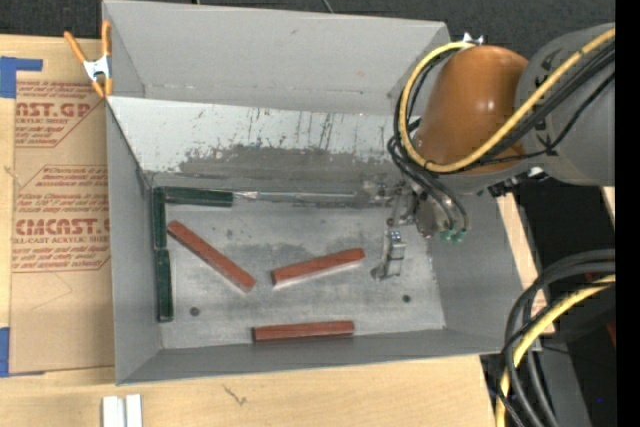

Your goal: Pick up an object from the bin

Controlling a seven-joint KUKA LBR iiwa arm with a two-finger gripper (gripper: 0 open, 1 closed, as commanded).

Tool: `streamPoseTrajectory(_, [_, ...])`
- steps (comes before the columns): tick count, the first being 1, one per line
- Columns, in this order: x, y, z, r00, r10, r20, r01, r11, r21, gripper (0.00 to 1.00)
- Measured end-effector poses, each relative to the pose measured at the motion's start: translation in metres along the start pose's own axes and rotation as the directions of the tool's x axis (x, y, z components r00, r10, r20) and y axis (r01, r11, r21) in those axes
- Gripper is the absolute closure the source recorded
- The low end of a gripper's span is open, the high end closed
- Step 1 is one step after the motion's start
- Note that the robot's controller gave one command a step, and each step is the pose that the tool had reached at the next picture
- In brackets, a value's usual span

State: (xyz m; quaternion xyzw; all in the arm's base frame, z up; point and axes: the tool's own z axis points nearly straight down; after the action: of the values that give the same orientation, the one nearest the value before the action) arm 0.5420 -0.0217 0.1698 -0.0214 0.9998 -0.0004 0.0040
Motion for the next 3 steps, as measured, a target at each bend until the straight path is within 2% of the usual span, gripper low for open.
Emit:
streamPoseTrajectory(1, [-0.015, 0.032, 0.018, 0.974, -0.228, -0.010, 0.228, 0.974, -0.004, 0.00])
streamPoseTrajectory(2, [-0.018, 0.046, 0.016, 0.972, -0.234, -0.004, 0.234, 0.972, -0.004, 0.00])
streamPoseTrajectory(3, [-0.011, 0.044, 0.078, 0.935, -0.355, -0.002, 0.355, 0.935, -0.002, 0.00])
